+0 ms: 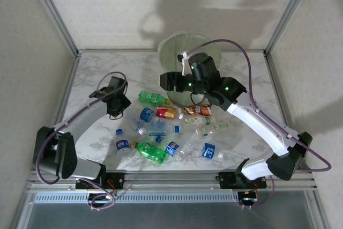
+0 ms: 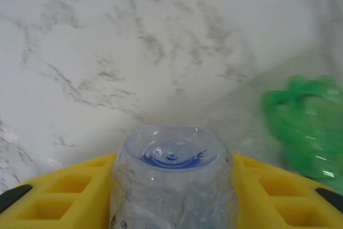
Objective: Put the plastic bottles in the bin
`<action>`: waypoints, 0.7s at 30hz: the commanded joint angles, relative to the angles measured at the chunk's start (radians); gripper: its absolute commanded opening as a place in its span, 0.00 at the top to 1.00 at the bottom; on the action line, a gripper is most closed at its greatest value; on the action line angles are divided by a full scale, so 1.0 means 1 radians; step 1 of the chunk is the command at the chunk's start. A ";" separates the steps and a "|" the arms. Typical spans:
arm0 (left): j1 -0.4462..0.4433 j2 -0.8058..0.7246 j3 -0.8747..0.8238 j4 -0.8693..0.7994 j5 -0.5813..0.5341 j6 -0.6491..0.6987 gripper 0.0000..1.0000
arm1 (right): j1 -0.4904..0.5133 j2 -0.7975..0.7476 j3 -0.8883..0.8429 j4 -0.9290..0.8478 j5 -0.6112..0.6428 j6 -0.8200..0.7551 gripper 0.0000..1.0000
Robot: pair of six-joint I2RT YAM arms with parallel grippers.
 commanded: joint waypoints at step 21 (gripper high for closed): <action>0.000 -0.124 0.485 -0.040 0.354 -0.084 0.52 | 0.073 0.205 0.131 0.035 -0.269 -0.024 0.11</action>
